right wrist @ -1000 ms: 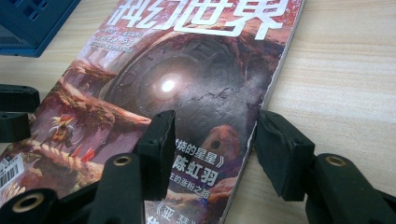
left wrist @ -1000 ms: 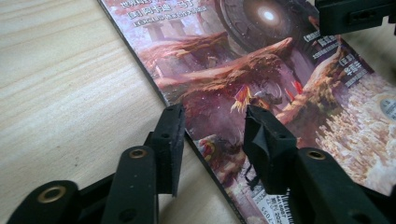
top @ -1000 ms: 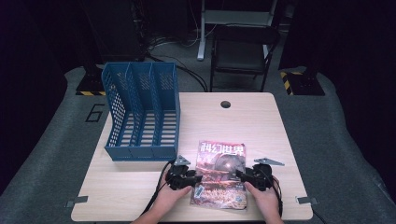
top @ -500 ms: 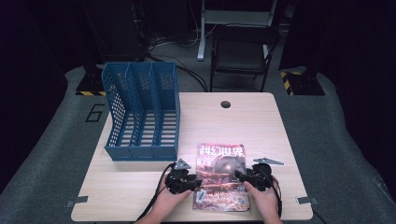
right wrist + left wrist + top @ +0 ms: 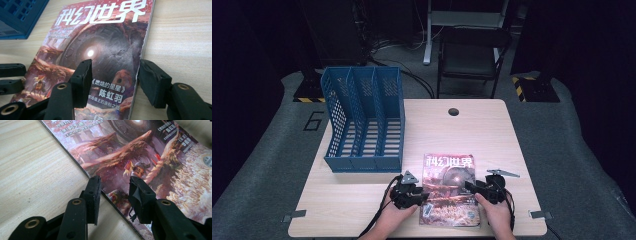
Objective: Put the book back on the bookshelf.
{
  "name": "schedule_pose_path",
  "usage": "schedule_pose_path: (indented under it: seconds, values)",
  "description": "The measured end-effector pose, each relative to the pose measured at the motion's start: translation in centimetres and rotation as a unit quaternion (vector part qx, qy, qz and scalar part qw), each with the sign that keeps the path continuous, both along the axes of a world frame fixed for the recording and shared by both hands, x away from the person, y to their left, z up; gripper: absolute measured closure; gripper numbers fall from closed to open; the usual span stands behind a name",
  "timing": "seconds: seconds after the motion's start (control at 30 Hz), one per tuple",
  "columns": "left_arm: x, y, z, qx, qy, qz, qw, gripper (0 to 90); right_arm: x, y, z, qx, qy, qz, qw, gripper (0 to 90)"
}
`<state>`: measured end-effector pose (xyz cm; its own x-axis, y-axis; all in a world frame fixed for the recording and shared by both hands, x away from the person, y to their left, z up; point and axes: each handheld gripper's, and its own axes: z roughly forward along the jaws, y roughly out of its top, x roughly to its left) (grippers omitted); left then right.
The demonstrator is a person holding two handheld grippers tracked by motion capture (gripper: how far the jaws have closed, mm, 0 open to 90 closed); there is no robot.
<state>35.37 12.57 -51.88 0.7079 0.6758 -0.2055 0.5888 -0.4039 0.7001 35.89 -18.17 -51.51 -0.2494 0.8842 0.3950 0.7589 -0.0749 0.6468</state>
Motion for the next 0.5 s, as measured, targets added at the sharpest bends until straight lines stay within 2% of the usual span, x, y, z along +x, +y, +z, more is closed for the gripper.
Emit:
schedule_pose_path:
  seconds: [0.17,0.2,0.27,0.33,0.5]
  values:
    - [0.0,0.0,0.0,0.006,-0.002,-0.005,1.0,61.5,-0.3,-0.1,0.3,0.013,-0.004,-0.002,0.9999,45.3]
    - [-0.1,0.0,0.0,0.006,-0.004,-0.002,1.0,61.5,-0.3,-0.2,0.5,0.014,-0.013,0.0,0.9998,45.8]
    - [-0.1,0.0,0.0,0.006,-0.005,-0.004,1.0,61.4,-0.5,-0.4,0.9,0.027,-0.028,0.005,0.9992,46.4]
    - [-0.1,-0.1,0.0,0.006,-0.006,-0.004,1.0,61.4,-0.7,-0.5,1.2,0.049,-0.028,0.007,0.9984,46.4]
    - [-0.1,-0.1,0.0,0.011,-0.008,-0.004,0.9999,61.4,-0.7,-0.5,1.1,0.046,-0.03,0.007,0.9985,43.7]
